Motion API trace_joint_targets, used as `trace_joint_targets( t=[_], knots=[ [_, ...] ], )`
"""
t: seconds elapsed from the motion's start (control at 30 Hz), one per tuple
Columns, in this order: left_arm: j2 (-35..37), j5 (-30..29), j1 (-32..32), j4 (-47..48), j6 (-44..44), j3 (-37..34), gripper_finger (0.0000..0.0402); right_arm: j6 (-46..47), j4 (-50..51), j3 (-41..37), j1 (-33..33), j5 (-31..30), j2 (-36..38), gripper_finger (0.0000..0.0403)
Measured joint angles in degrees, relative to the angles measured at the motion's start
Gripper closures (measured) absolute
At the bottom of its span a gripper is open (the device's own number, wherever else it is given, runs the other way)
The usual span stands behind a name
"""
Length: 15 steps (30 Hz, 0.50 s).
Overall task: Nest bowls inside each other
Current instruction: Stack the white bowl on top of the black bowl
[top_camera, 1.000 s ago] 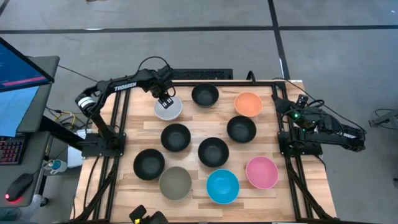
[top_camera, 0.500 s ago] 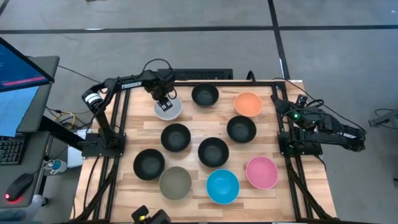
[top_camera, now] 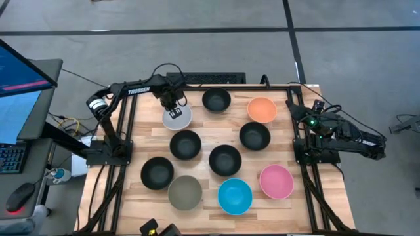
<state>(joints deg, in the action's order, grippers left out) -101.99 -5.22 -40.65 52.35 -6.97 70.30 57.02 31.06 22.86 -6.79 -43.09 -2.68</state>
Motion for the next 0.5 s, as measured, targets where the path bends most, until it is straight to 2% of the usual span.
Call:
trace_joint_targets(
  t=[0.13,0.33,0.4,0.5],
  knots=[
    [0.0,1.7,1.6,3.3,1.2,2.8,0.0398,0.0,0.5,0.0,0.0,0.0,0.0,0.0162],
    [0.0,-4.3,5.4,7.1,-1.7,12.9,0.0401,1.7,5.0,0.0,-0.1,-0.3,0.0,0.0162],
    [0.0,-3.6,5.4,7.3,-2.3,16.2,0.0401,3.4,7.1,0.0,-0.1,-0.2,0.0,0.0162],
    [0.0,0.7,5.2,9.6,-1.4,20.4,0.0401,5.8,10.1,0.0,-0.1,0.4,0.0,0.0162]
  ],
)
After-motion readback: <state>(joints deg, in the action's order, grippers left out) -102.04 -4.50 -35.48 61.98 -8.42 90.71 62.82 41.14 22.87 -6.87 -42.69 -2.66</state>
